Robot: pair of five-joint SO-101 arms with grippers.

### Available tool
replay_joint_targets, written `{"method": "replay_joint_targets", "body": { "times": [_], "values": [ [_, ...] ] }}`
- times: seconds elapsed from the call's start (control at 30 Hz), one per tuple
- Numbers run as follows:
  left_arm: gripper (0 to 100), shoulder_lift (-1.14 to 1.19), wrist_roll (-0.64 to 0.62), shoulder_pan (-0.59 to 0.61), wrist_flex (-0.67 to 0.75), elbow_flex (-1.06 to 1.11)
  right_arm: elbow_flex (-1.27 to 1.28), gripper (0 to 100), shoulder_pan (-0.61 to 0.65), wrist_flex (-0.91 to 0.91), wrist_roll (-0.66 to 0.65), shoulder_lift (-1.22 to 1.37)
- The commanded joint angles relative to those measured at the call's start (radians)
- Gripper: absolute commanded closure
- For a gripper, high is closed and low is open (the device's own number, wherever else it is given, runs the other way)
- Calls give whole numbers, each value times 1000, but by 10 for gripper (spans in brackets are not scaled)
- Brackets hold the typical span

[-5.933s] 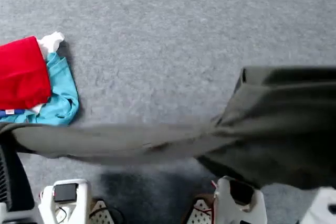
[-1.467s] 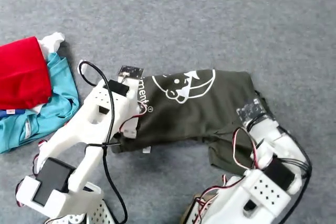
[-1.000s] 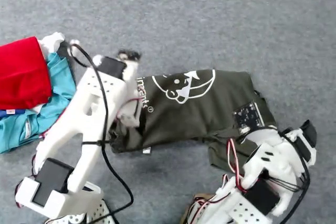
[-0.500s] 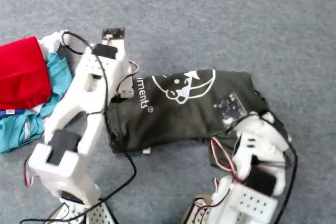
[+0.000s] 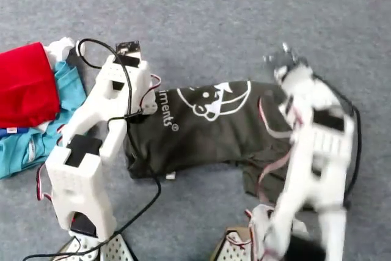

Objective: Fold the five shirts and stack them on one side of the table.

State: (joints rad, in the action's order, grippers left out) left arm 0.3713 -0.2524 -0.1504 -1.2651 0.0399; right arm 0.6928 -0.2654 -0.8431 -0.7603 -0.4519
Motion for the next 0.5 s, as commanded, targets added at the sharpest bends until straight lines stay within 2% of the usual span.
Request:
{"method": "replay_joint_targets", "body": {
  "times": [0.0,0.13,0.3,0.47],
  "values": [
    [981,-10,-9,-5,23,-34,-280,996,41,-44,48,314],
    [981,-8,-9,-12,34,-32,-447,996,48,-25,44,587],
    [981,-8,-5,-5,152,58,-639,996,31,-5,40,875],
    [981,-19,-3,-9,204,141,-849,996,-8,-37,41,1013]
  ]
}}
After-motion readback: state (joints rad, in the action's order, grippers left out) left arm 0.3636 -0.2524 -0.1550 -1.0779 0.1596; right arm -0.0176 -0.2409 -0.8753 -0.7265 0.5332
